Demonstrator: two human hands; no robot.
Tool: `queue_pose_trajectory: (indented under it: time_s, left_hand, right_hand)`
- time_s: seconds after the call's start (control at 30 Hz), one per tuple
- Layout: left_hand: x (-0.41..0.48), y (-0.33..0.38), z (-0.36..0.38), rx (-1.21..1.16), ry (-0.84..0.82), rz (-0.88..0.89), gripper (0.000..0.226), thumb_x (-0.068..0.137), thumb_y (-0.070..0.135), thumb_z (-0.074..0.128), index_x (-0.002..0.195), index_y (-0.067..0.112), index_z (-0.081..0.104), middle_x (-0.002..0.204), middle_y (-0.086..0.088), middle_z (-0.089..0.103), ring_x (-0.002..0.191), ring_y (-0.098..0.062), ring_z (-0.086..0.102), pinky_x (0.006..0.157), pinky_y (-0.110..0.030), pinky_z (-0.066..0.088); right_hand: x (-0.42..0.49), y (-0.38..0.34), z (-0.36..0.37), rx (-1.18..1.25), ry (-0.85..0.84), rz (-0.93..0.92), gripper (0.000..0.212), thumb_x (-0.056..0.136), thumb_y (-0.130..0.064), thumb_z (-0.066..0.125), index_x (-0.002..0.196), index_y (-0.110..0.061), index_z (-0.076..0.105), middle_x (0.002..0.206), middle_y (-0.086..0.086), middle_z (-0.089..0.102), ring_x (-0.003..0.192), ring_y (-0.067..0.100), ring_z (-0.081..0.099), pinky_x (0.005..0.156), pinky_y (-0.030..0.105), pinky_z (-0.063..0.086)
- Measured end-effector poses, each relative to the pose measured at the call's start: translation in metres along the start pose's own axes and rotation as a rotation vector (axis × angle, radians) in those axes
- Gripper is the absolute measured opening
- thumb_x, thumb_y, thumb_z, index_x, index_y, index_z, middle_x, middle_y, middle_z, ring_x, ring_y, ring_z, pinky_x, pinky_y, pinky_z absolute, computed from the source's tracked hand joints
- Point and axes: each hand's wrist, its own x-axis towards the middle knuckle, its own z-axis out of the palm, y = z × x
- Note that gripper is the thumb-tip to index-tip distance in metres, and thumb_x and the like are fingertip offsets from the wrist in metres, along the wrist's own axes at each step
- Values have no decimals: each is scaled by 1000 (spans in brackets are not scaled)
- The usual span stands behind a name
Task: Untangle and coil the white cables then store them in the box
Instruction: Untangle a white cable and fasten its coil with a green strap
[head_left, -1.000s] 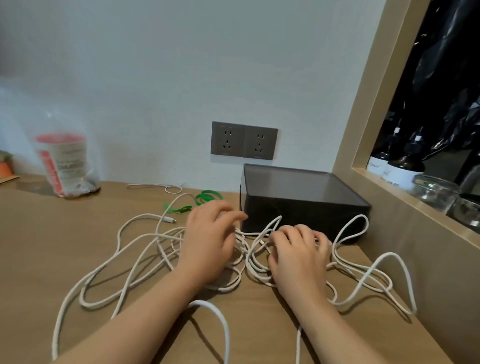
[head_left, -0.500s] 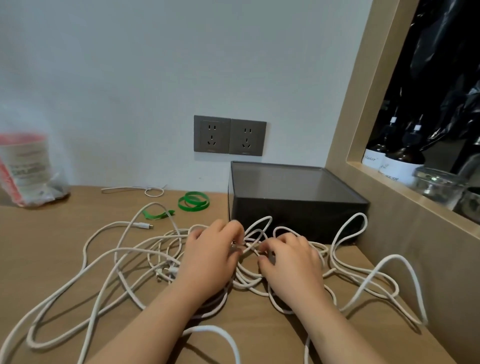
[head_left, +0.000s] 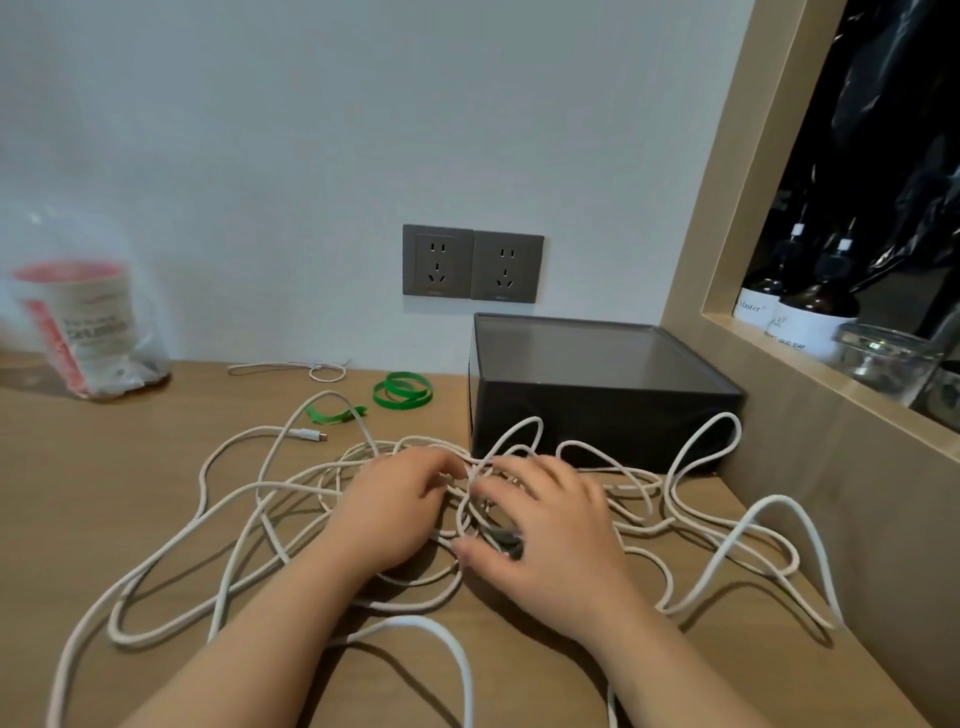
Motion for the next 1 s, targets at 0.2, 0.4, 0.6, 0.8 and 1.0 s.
queue_pose_trajectory:
  time_s: [0.2, 0.4, 0.6, 0.8, 1.0]
  left_hand:
    - [-6, 11, -10, -23, 18, 3, 28, 93, 9, 47, 111, 27, 60, 122, 6, 58, 105, -7, 52, 84, -16, 38]
    - [-8, 4, -62, 311, 395, 54, 26, 93, 22, 49, 115, 26, 62, 132, 5, 54, 126, -19, 42, 103, -39, 33]
    - [4, -38, -38, 200, 16, -427, 45, 99, 43, 29, 138, 24, 39, 149, -3, 37, 136, -29, 33, 110, -60, 21]
    - [2, -31, -22, 62, 31, -318, 35, 101, 31, 35, 121, 20, 62, 124, -7, 63, 115, -27, 54, 92, -30, 40]
    - [20, -55, -40, 234, 330, -344, 29, 93, 26, 48, 118, 26, 64, 134, -7, 55, 126, -27, 44, 100, -43, 36]
  right_hand:
    - [-2, 10, -2, -99, -13, 194, 44, 91, -55, 40, 133, -42, 41, 136, -19, 45, 129, 11, 29, 105, 34, 20]
    - [-2, 8, -1, -154, -16, 241, 33, 94, -46, 39, 122, -36, 54, 126, -17, 53, 122, 11, 36, 103, 33, 23]
    - [-2, 9, -1, -122, -3, 233, 32, 91, -49, 37, 112, -35, 57, 112, -17, 57, 113, 9, 42, 99, 32, 26]
    - [3, -5, 2, -96, 264, -27, 31, 89, -43, 37, 104, -26, 58, 110, -7, 62, 104, 16, 53, 92, 36, 32]
    - [11, -15, 13, -114, -204, -215, 54, 90, -56, 17, 133, -36, 43, 142, -14, 44, 134, 12, 30, 109, 37, 9]
